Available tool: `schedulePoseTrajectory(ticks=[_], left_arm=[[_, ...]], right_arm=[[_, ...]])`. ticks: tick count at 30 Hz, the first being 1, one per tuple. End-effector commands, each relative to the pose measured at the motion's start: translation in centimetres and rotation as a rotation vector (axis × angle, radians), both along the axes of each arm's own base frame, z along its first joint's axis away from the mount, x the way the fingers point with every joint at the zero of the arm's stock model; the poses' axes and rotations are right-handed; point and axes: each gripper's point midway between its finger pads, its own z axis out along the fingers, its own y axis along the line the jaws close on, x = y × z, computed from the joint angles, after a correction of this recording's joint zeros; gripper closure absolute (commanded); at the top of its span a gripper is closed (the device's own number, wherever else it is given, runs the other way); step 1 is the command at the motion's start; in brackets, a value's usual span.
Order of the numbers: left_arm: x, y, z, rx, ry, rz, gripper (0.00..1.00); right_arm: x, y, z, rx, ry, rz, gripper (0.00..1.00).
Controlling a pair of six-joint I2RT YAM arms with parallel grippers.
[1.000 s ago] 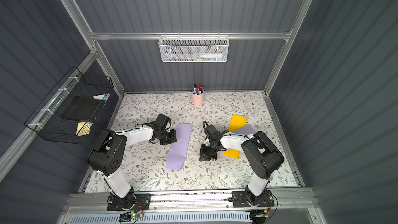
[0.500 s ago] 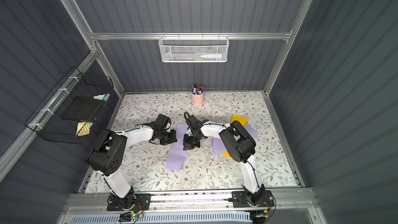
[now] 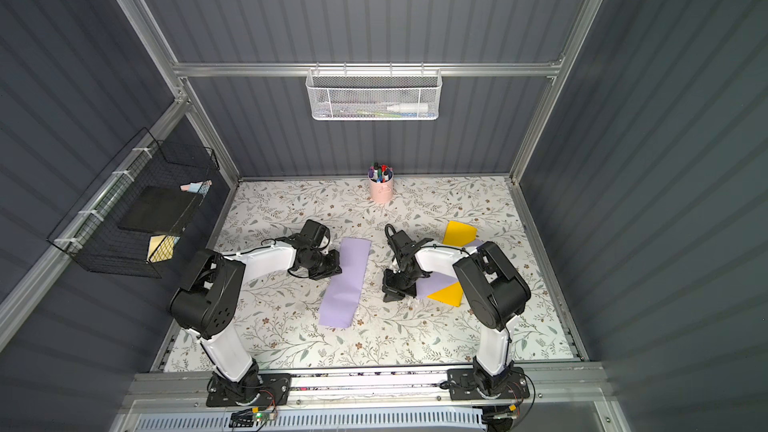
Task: Fold the rectangular paper in half along the long edge
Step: Fold the paper at the center of the board.
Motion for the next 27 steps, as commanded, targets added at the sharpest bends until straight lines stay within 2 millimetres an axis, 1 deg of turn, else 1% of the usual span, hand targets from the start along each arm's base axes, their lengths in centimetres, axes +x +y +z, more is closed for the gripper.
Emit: schedulePoseTrajectory(ticks=[1,3,6,8,12,14,16,19,22,23,25,27], left_arm=[[-4.4,3.8,-4.8,0.185,0.191,0.012,1.0],[-4.5,3.9,-4.7,0.187,0.189,0.014,1.0],[-4.5,3.9,-4.7,0.188,0.189,0.015,1.0],[-4.5,3.9,-4.7,0.188,0.189,0.014,1.0],[-4.4,3.8,-4.9,0.187,0.192,0.016,1.0],[-4.4,3.9,-4.9,0.188,0.192,0.014,1.0],[-4.5,3.9,-4.8,0.188,0.194,0.014,1.0],[-4.6,4.0,-4.8,0.192,0.194,0.013,1.0],[-4.6,4.0,-4.9,0.195,0.197,0.01,1.0],[-4.6,4.0,-5.0,0.195,0.198,0.01,1.0],[-4.6,4.0,-5.0,0.194,0.198,0.009,1.0],[-4.6,4.0,-5.0,0.193,0.198,0.01,1.0]], right_arm=[[0.2,4.1,1.8,0.045,-0.05,0.07,1.0],[0.0,6.4,2.0,0.066,-0.06,0.105,1.0],[0.1,8.3,1.6,0.083,-0.054,0.117,1.0],[0.6,8.8,1.5,0.094,-0.063,0.117,1.0],[1.2,8.7,0.4,0.054,-0.055,0.132,1.0],[1.0,8.1,-0.3,0.028,-0.046,0.133,1.0],[0.6,7.1,-1.1,-0.002,-0.03,0.129,1.0],[-0.3,4.5,-2.3,-0.055,0.006,0.107,1.0],[-1.5,1.6,-3.0,-0.099,0.03,0.082,1.0],[-1.9,0.6,-3.2,-0.111,0.038,0.074,1.0],[-2.3,-0.8,-3.0,-0.115,0.042,0.059,1.0],[-2.1,-1.1,-2.1,-0.104,0.021,0.058,1.0]])
